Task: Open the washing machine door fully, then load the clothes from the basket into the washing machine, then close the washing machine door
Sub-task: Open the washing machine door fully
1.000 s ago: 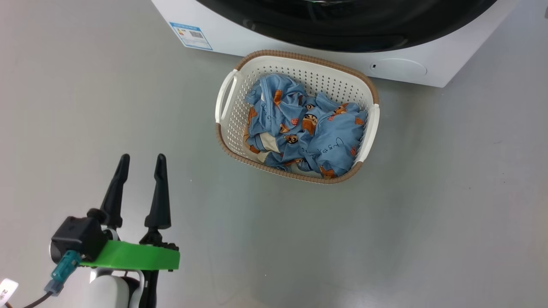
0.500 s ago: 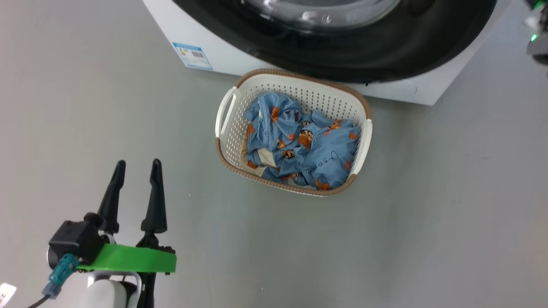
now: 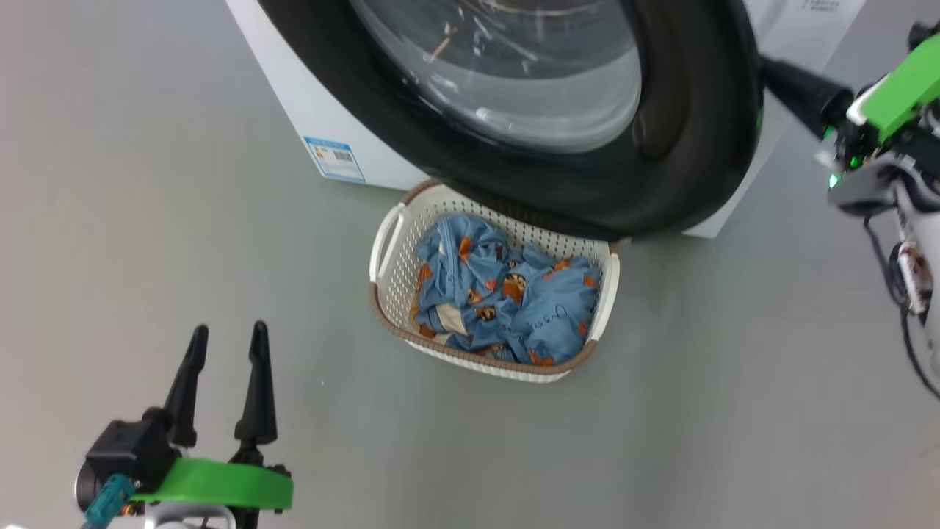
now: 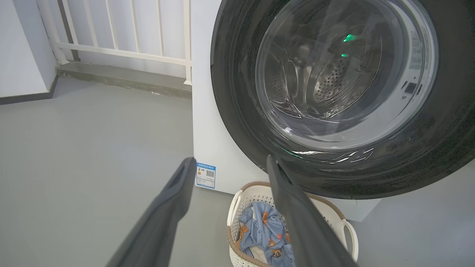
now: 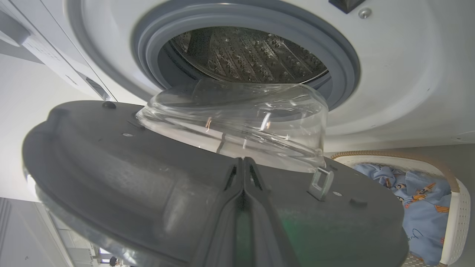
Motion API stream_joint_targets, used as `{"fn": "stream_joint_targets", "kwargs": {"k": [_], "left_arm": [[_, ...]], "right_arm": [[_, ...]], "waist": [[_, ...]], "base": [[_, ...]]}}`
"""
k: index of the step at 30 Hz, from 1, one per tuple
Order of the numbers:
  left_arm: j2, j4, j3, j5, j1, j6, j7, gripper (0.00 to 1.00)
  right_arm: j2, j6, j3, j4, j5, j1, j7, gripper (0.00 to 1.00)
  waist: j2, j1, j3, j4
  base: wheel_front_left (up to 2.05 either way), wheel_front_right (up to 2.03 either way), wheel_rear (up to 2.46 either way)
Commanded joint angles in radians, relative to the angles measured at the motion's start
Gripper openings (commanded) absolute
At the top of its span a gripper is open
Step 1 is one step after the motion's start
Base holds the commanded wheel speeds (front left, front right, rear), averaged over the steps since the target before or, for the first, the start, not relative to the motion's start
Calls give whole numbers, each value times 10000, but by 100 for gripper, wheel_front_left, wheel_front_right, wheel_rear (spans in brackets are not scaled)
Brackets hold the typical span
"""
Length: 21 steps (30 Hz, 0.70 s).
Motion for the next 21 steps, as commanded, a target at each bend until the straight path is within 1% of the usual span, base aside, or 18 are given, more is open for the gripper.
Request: {"fn": "stream_joint_targets", "kwargs": {"k": [1, 8, 21], "left_arm": [[195, -148, 442, 118, 142, -100, -92, 100], [207, 9, 730, 362, 588, -230, -92, 100], [298, 324, 822, 522, 1002, -351, -92, 100]], "right_arm": [[309, 21, 167, -411, 153, 416, 195, 0], [559, 21, 343, -950, 226, 1546, 396, 0], [815, 21, 352, -1972, 598, 3121, 844, 0]], "waist": [[0, 0, -458, 90], [0, 0, -1253, 236], [0, 0, -2066, 640]], "base": [[0, 0, 0], [0, 0, 0], [0, 0, 0]]}}
